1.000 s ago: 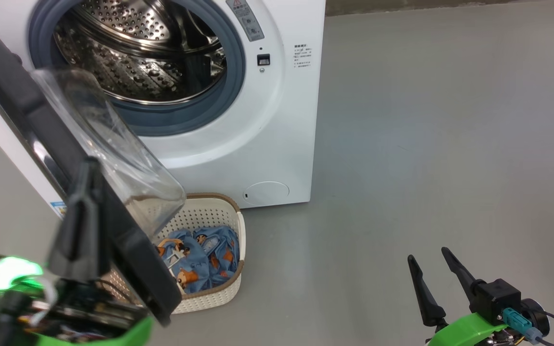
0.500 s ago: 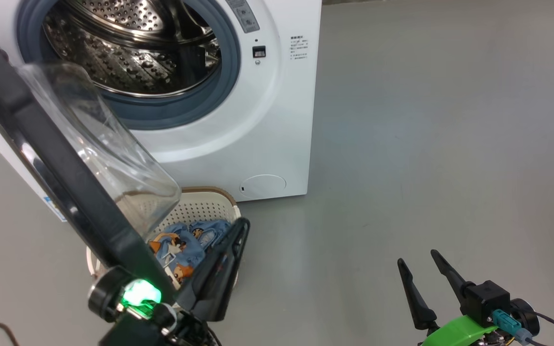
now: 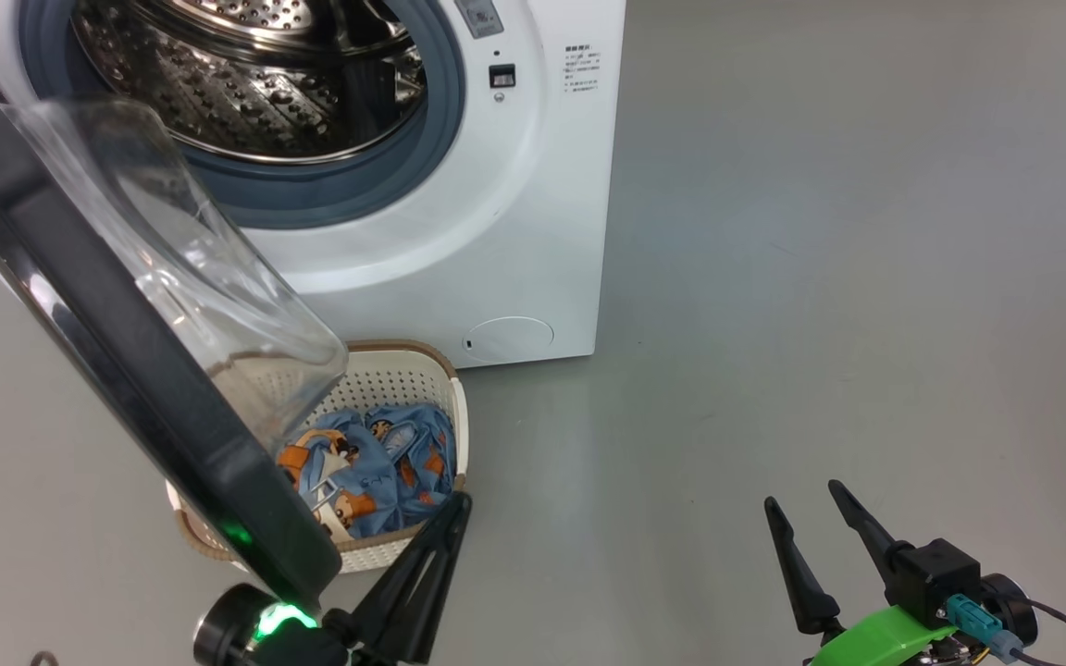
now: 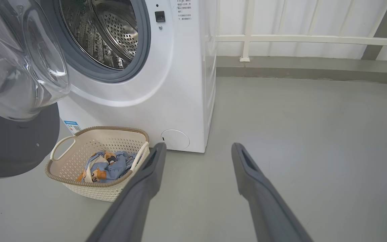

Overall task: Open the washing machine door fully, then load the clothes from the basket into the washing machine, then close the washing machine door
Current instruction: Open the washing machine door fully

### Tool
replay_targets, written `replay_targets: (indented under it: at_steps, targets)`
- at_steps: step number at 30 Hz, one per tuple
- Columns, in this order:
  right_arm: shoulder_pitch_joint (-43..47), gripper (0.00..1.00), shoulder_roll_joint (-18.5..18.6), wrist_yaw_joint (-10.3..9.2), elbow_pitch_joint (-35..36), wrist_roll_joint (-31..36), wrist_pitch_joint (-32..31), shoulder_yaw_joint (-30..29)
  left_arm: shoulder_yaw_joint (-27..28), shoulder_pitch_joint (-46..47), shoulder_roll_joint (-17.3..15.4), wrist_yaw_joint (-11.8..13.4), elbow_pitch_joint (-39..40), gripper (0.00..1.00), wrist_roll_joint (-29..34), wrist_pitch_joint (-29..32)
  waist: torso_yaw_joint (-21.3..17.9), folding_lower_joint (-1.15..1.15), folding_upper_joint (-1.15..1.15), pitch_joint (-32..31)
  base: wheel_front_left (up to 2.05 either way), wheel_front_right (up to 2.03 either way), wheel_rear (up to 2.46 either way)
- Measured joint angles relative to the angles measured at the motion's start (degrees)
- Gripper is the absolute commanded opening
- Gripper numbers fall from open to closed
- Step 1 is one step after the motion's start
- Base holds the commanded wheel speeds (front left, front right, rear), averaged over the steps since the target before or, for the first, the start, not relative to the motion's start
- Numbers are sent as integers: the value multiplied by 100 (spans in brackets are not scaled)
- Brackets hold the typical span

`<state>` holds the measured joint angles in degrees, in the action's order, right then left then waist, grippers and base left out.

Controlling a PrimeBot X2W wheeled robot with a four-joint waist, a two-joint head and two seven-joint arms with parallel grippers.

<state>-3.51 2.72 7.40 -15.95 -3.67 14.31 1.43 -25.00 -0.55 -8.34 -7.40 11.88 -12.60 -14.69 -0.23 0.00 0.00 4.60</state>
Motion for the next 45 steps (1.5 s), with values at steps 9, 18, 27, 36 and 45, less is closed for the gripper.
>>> replay_targets:
  at_steps: [9, 18, 27, 36, 45]
  targets:
    - [-36, 100, 0, 0, -48, -34, 0, 104, 536, -37, 171, 0, -688, 0, -3, 0, -48, 0, 0, 47, 0, 0, 0]
    - [-53, 100, 1, 0, -59, -53, 0, 13, 1118, 191, 277, 0, -1079, 0, -160, 0, -117, 0, 0, 190, 0, 0, 0]
    - [-137, 100, 1, 0, -60, -199, 0, 19, 1274, 219, 387, 0, -1378, 0, -289, 0, -37, 0, 0, 315, 0, 0, 0]
    - [-137, 100, 2, 0, -131, -200, 0, 66, 1390, 214, 465, -2, -1379, 0, -288, 5, 219, 0, 0, 297, 0, 0, 0]
    - [-135, 100, 2, 0, -190, -257, 0, 116, 1631, 126, 606, -53, -1422, 0, -282, 7, 466, 0, 0, 160, 0, 0, 0]
